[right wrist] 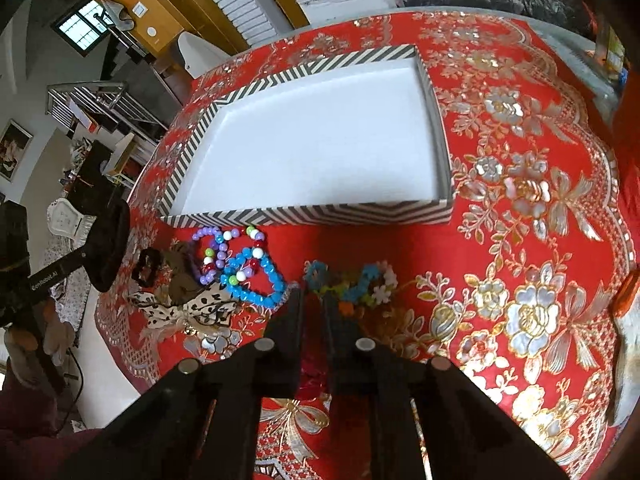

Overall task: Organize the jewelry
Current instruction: 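Carry the black bow and pearl bracelet over the white tray with both grippers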

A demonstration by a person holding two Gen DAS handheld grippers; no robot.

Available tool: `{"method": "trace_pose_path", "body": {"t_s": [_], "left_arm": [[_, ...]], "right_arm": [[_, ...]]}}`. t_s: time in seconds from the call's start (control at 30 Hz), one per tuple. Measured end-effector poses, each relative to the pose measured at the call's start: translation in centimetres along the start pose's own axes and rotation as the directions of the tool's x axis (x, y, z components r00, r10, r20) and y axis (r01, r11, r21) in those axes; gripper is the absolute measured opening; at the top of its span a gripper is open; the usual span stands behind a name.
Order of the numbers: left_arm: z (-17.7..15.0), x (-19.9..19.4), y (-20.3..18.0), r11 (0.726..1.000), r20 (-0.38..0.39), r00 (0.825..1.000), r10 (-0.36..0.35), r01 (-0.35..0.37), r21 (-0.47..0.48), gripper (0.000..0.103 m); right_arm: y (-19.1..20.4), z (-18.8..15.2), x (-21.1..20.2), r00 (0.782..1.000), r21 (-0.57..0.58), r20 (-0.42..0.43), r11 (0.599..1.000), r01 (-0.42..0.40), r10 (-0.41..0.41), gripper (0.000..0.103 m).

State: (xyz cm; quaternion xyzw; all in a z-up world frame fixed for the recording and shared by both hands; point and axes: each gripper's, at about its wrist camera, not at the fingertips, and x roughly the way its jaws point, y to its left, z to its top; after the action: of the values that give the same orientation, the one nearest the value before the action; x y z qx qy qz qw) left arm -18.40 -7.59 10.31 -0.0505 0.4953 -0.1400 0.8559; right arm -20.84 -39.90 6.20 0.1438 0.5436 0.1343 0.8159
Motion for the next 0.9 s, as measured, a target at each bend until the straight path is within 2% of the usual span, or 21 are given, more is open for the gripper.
{"method": "trace_pose_path", "body": {"t_s": [0.1, 0.17, 0.2, 0.33, 0.37, 0.43, 0.63, 0.73, 0.9], "left_arm": [[0.0, 0.0, 0.1, 1.000, -0.002, 1.000, 0.003, -0.003, 0.000, 0.003], [-0.1, 0.1, 0.3, 1.000, -0.006, 1.000, 0.008, -0.008, -0.006, 0.003], [-0.1, 0.1, 0.4, 1.000, -0.007, 1.000, 0.009, -0.009, -0.010, 0.003], [-0.2, 0.2, 0.6, 1.000, -0.013, 1.000, 0.009, -0.010, -0.019, 0.003], [-0.2, 0.2, 0.5, 1.000, -0.014, 1.000, 0.010, -0.011, -0.015, 0.003], [-0.3, 0.3, 0.5, 1.000, -0.016, 1.000, 0.014, -0.014, -0.009, 0.003], [0.5, -0.1, 0.5, 1.000, 0.004, 1.000, 0.012, -0.012, -0.013, 0.003], [1.6, -0.3, 0.1, 1.000, 0.026, 1.000, 0.011, -0.012, 0.005, 0.003], [3.7, 0.6, -1.0, 1.000, 0.040, 0.999, -0.014, 0.013, 0.026, 0.003]], "right_arm": [[0.2, 0.0, 0.1, 0.999, -0.008, -0.025, 1.000, -0.020, 0.020, 0.010], [0.9, -0.2, 0.5, 0.999, -0.030, -0.045, 1.000, -0.008, 0.006, 0.024], [1.4, -0.4, 0.9, 0.999, -0.049, -0.051, 0.999, 0.000, -0.003, 0.035], [2.3, -0.7, 2.5, 0.996, -0.090, -0.087, 0.996, 0.024, -0.032, 0.037], [2.5, -0.8, 3.0, 0.995, -0.098, -0.094, 0.995, 0.037, -0.046, 0.036], [2.7, -1.0, 3.7, 0.994, -0.113, -0.090, 0.992, 0.055, -0.065, 0.007], [3.8, -0.3, 0.7, 1.000, -0.128, -0.006, 0.992, 0.006, -0.007, 0.007], [3.5, 1.1, -1.2, 0.997, -0.081, 0.049, 0.995, -0.059, 0.063, 0.007], [2.7, 3.6, -2.3, 0.989, -0.024, 0.138, 0.999, -0.045, 0.048, 0.007]]}}
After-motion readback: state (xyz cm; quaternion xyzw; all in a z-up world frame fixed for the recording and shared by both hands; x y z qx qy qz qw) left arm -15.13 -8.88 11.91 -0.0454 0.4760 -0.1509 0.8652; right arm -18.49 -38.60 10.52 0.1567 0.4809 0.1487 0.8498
